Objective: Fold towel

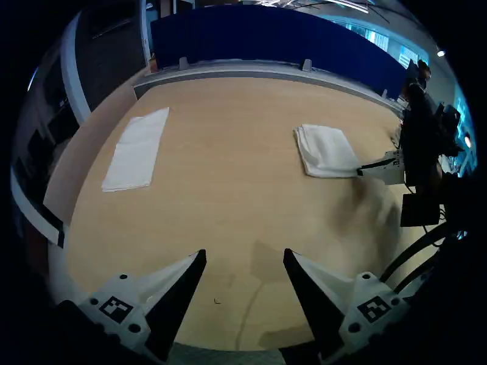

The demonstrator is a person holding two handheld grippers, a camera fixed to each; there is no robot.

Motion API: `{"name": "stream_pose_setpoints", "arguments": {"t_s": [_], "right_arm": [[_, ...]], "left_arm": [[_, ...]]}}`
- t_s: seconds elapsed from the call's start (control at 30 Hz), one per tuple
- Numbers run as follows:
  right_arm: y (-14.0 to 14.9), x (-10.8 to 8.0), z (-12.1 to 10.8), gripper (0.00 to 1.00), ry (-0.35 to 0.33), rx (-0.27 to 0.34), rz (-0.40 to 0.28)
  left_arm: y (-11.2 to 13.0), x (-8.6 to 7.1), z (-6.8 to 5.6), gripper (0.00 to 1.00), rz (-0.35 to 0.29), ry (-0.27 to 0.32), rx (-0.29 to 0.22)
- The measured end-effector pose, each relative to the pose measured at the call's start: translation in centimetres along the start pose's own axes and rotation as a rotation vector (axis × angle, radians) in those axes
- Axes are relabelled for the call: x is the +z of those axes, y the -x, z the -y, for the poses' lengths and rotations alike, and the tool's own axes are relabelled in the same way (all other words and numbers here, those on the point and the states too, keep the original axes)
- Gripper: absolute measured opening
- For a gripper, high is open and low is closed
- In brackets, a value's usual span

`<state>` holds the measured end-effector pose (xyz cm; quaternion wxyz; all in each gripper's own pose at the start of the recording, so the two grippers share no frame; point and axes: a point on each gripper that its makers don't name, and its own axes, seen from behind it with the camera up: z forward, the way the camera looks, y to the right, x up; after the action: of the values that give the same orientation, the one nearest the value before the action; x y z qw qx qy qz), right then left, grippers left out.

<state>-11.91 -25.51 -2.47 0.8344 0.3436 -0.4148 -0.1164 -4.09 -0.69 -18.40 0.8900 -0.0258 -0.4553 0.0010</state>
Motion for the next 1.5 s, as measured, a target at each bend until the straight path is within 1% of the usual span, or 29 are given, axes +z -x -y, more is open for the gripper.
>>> {"name": "stream_pose_setpoints", "arguments": {"t_s": [0.17,0.3,0.4,0.57,0.73,0.87,1.03,1.3,1.4,1.5], "right_arm": [[-2.6,-1.3,-0.6,0.07,0.02,-0.031,-0.044],[-6.1,-3.2,-1.0,0.07,0.026,-0.06,-0.1],[-9.0,-4.9,-1.3,0.07,0.037,-0.085,-0.143],[-13.5,-8.5,-2.0,0.07,0.057,-0.127,-0.217],[-16.3,-12.2,-3.2,0.07,0.084,-0.151,-0.267],[-17.1,-14.3,-4.5,0.07,0.11,-0.159,-0.286],[-17.3,-16.1,-6.1,0.07,0.13,-0.143,-0.302],[-17.1,-17.8,-8.7,0.07,0.148,-0.109,-0.312],[-16.9,-18.4,-10.1,0.07,0.156,-0.099,-0.313],[-16.8,-19.4,-11.9,0.07,0.172,-0.095,-0.311]], "left_arm": [[-0.3,-0.1,0.0,0.94,-0.005,0.003,0.001],[-1.1,-0.3,-0.1,0.94,-0.023,0.004,0.005],[-2.1,-0.5,-0.3,0.94,-0.042,0.008,0.01],[-3.5,-0.7,-0.9,0.94,-0.069,0.017,0.02],[-4.9,-1.0,-1.8,0.94,-0.097,0.031,0.03],[-5.7,-1.2,-2.4,0.94,-0.114,0.039,0.039],[-6.2,-1.5,-2.9,0.94,-0.124,0.046,0.048],[-6.8,-1.8,-3.8,0.94,-0.127,0.053,0.065],[-6.9,-1.8,-4.1,0.94,-0.125,0.054,0.071],[-7.0,-1.7,-4.4,0.94,-0.123,0.053,0.072]]}}
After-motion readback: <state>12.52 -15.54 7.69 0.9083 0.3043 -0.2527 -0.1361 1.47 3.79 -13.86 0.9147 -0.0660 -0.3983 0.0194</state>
